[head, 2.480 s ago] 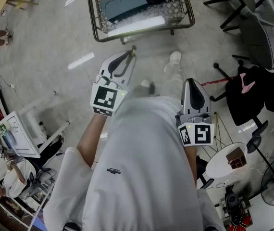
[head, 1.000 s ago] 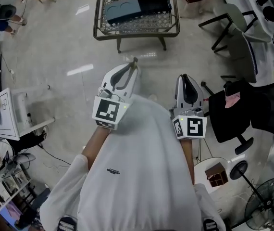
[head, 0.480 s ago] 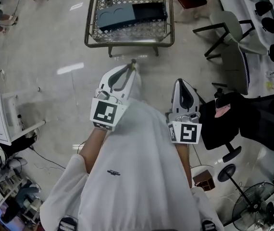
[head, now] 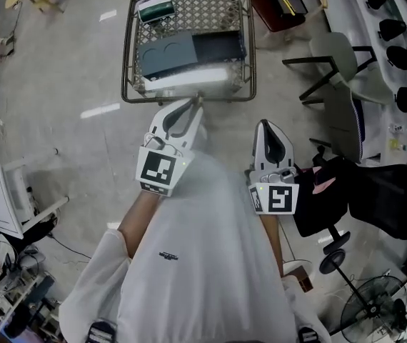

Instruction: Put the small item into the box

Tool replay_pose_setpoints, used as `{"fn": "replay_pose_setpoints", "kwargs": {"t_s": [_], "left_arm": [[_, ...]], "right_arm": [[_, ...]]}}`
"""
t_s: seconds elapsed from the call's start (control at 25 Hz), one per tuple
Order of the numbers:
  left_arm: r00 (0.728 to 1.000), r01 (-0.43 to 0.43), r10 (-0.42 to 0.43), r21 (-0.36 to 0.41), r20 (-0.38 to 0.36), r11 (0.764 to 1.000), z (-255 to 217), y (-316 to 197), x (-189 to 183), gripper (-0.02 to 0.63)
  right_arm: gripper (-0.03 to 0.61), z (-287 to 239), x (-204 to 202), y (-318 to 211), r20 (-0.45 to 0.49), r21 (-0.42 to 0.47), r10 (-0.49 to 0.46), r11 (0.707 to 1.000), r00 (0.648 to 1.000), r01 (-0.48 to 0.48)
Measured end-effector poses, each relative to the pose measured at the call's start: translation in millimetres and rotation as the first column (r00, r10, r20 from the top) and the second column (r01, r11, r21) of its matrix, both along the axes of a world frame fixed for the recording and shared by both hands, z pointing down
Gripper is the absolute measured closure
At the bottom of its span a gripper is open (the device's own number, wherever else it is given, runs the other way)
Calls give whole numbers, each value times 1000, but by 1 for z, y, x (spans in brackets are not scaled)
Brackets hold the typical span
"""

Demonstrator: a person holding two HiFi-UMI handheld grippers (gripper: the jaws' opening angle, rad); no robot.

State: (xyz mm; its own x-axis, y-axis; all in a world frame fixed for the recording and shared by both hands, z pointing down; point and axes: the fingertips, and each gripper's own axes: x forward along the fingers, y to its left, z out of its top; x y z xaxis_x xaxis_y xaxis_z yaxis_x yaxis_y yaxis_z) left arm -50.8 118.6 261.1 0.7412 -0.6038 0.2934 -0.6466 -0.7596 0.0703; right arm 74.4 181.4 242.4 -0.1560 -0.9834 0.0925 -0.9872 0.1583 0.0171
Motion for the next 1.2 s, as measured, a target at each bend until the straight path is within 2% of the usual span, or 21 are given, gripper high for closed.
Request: {"fn": "replay_pose_setpoints", "kwargs": {"t_s": [0.32,0.6,0.96,1.2], "left_arm": [[999,-38,38,-6,-21,999,-1,-96,3,558],[997,-65,64,-13,-37,998,3,-148,4,558],[996,-90,89,-31,-25,996,13,-169,9,558],[995,-96,96,-42,3,995,18,-171,21,558]], "right_arm": [[580,-8,4,-100,-22,18,39,999,999,-38],[579,-6,4,-152,-12,-10,61,998,998,-61],[580,4,4,-173,-12,-42,73,996,997,-73],[580,12,8,-178,4,-66,47,997,999,-47]]}}
